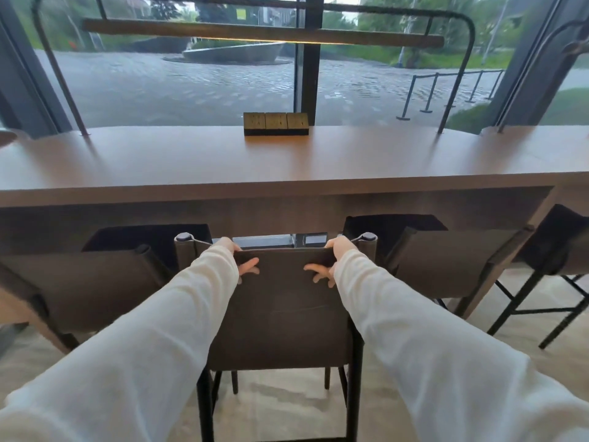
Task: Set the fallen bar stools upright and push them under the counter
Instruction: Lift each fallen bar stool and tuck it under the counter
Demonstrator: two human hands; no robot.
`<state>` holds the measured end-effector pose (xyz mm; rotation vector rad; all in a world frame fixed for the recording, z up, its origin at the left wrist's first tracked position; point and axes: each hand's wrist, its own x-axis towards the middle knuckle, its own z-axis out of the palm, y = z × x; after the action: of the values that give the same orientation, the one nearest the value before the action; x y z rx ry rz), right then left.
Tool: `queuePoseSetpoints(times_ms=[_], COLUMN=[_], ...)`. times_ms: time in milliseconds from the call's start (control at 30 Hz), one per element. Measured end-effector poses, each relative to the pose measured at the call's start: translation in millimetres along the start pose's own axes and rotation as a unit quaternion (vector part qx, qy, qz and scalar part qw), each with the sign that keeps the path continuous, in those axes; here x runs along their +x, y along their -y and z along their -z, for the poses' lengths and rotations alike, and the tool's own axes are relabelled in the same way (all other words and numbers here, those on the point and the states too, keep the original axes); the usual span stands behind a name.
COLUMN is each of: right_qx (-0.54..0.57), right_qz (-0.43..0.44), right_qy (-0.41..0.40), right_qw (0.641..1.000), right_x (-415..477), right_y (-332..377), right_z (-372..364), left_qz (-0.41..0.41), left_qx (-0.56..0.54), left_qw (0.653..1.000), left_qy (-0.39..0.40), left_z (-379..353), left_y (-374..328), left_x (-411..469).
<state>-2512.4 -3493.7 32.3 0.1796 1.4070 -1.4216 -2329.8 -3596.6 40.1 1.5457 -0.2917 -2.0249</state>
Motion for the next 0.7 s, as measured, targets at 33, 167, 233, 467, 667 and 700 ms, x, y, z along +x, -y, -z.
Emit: queuePoseSetpoints(times_ms=[33, 167, 233, 467, 667, 700], right_qx=[-0.002, -0.038, -0.045, 0.016, 0.003, 0.0], right_qz=[0.004, 0.029, 0.042, 0.076, 0.07, 0.071], right_qy=[-0.003, 0.025, 0.034, 0.059, 0.065, 0.065], right_qw=[1.0, 0.999, 0.998, 0.995, 0.995, 0.995], right_x=[5, 25, 34, 89, 143, 149], right_y=[12, 43, 52, 39, 21, 23], right_z=[-1, -15, -17, -10, 2, 1], left_qz=[-0.004, -0.036, -0.041, -0.058, -0.133, -0.122], left_qx=[0.002, 0.036, 0.047, 0.078, 0.099, 0.093], left_qw=[1.0, 0.998, 0.996, 0.995, 0.986, 0.988], left_qy=[0.019, 0.048, 0.059, 0.017, 0.032, 0.028], left_z=[-5, -32, -40, -44, -41, -41], left_y=[-4, -23, -27, -15, 4, 3], left_x=[2, 14, 24, 63, 120, 125])
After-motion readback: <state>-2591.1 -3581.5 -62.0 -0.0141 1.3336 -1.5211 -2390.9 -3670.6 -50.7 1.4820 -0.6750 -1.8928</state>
